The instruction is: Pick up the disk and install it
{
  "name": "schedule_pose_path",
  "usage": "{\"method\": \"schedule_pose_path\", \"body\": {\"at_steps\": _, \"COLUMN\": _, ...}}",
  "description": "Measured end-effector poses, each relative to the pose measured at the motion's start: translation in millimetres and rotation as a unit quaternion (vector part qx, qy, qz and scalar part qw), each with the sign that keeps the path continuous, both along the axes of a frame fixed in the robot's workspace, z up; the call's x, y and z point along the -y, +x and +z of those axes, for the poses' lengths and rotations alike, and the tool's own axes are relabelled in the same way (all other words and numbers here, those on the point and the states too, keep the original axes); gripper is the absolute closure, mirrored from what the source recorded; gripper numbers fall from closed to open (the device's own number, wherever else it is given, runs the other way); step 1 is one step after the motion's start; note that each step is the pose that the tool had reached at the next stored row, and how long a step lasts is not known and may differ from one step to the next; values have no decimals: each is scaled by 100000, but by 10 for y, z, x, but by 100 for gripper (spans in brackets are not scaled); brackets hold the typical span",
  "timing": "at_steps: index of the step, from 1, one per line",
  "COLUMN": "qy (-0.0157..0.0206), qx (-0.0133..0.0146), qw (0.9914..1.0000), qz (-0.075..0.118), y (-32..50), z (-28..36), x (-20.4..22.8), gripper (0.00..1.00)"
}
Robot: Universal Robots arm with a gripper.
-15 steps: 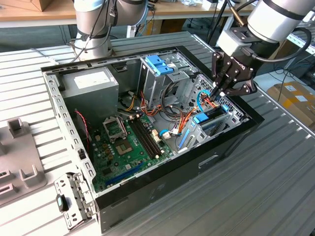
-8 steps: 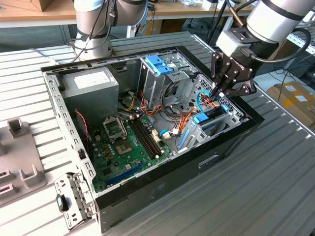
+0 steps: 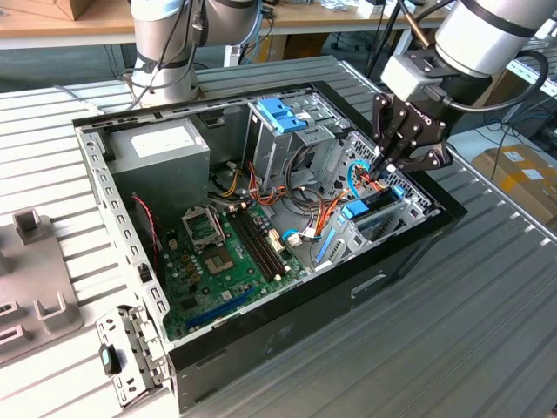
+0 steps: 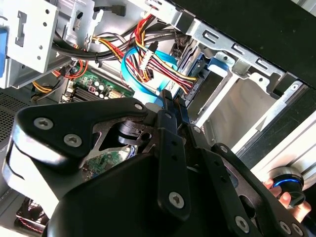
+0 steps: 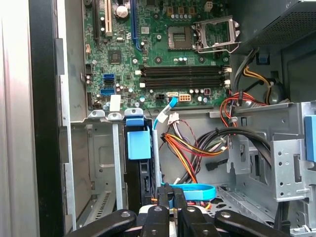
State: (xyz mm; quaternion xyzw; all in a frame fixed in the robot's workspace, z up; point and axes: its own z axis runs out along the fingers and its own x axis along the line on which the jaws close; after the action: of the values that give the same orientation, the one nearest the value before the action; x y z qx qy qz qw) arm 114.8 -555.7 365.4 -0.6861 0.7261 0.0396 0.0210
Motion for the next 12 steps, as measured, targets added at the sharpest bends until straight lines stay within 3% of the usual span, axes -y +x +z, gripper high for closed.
{"method": "schedule_pose_path", "body": {"at_steps": 12, "qy": -6, "qx": -1, "qw": 100000, "qz": -1, "y": -30, "z": -5, "x": 0, "gripper": 84}}
